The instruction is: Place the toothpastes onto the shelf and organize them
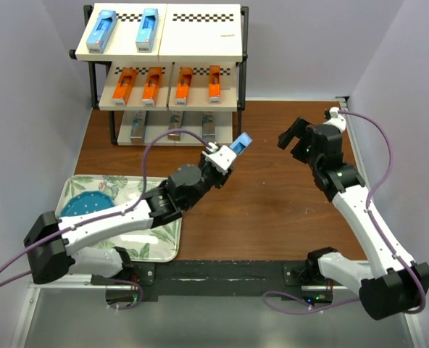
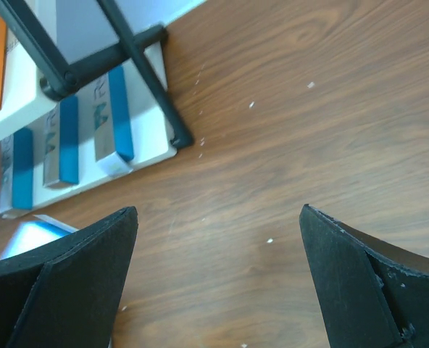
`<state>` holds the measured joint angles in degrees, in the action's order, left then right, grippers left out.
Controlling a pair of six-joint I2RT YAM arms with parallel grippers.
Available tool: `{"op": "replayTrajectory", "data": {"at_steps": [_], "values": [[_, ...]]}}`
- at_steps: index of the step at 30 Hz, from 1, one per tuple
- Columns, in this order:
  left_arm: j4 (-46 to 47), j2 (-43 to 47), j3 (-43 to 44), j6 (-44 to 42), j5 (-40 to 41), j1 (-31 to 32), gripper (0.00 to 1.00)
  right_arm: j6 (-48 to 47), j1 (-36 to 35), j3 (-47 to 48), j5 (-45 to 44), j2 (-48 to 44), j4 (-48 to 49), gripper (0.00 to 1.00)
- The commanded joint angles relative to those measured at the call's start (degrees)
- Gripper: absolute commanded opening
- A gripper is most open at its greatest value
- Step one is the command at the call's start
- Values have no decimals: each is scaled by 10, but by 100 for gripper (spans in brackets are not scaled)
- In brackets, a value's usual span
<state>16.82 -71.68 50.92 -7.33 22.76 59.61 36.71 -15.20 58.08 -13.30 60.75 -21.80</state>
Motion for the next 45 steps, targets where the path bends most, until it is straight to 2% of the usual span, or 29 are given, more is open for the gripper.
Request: {"op": "replayTrajectory", "data": {"at_steps": [1,7,15,19,27,35,45], "values": [[-11,48,63,57,-38,-23,19,-38,3,-17,-67,-45,32,98],[-39,66,160,65,-56,-63,19,-60,3,-34,-95,-72,19,98],[-33,23,314,69,-61,-116,19,-79,4,-45,-97,-93,10,98],[-52,-48,395,69,-27,-143,21,-83,4,-47,-90,-101,-5,98],[-130,-184,595,154,-13,-225,22,-105,4,-57,-88,-139,-23,98],[-155,-263,668,186,18,-274,22,-135,4,-67,-100,-159,-32,98],[-165,-317,710,195,25,-292,25,-171,5,-73,-102,-154,-22,98]]}}
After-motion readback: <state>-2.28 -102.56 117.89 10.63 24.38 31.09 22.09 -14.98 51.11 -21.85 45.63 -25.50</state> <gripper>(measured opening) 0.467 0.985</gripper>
